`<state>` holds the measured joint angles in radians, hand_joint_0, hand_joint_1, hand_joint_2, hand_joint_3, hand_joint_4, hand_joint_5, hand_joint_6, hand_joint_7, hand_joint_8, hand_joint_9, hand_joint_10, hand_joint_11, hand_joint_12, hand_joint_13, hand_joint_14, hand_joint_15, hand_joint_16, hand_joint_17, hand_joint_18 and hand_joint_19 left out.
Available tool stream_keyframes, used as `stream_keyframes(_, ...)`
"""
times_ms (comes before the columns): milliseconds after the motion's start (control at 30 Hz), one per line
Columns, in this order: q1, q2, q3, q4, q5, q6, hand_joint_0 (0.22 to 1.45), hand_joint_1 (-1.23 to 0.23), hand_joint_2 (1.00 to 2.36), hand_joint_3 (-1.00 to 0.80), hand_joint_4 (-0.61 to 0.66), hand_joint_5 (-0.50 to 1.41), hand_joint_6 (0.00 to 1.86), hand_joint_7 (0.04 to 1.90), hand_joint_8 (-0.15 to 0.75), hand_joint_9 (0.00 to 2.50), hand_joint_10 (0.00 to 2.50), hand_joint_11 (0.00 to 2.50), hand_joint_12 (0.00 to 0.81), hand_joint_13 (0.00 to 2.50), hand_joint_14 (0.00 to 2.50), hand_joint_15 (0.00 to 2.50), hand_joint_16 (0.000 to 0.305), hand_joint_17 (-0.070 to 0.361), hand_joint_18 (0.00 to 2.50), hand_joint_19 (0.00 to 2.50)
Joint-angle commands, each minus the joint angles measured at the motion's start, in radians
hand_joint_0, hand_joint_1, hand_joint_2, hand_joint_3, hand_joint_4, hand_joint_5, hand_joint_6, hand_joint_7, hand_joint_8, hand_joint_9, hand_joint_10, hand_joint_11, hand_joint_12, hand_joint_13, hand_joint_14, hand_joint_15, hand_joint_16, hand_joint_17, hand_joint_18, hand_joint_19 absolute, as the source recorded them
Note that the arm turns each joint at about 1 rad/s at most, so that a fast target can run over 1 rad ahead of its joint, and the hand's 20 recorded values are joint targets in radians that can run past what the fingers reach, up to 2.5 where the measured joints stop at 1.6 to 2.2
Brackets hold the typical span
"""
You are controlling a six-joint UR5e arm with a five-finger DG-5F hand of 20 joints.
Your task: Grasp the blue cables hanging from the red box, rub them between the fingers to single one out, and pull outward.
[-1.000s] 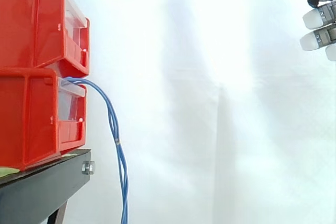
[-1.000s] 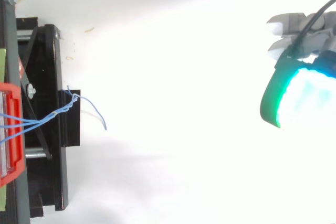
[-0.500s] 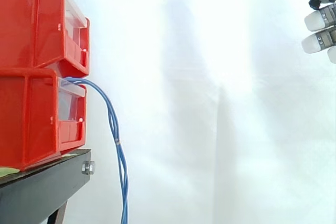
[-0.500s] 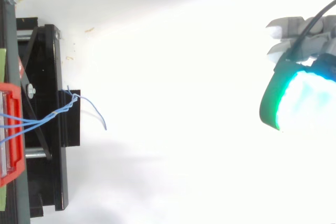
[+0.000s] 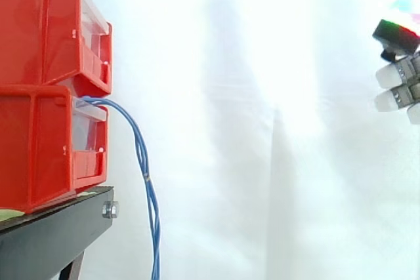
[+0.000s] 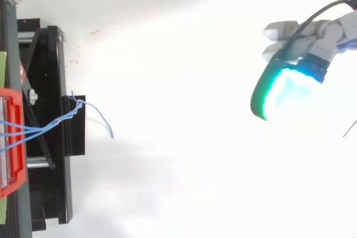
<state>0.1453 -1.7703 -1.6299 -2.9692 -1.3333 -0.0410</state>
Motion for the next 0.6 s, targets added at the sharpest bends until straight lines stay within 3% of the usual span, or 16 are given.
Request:
stream_keyframes(0,-0.003,-0.021,-0.001,0.007,0.003,0.004,0.51,-0.62,1.01,-0.43,0.18,-0.22,0.50,0.75,0.217,0.28,0.00,0.00,0.302,0.00,0.00,0.03,0.043,0.096,0.00,0.17)
stream_keyframes(433,-0.006,-0.109,-0.002,0.098,0.051,0.016,0.51,-0.62,1.01,-0.43,0.18,-0.22,0.50,0.75,0.217,0.28,0.00,0.00,0.302,0.00,0.00,0.03,0.043,0.096,0.00,0.17)
stream_keyframes(533,-0.006,-0.143,-0.002,0.127,0.068,0.021,0.51,-0.62,1.01,-0.43,0.18,-0.22,0.50,0.75,0.217,0.28,0.00,0.00,0.302,0.00,0.00,0.03,0.043,0.096,0.00,0.17)
stream_keyframes(567,-0.006,-0.175,-0.001,0.151,0.074,0.021,0.51,-0.62,1.01,-0.43,0.18,-0.22,0.50,0.75,0.217,0.28,0.00,0.00,0.302,0.00,0.00,0.03,0.043,0.096,0.00,0.17)
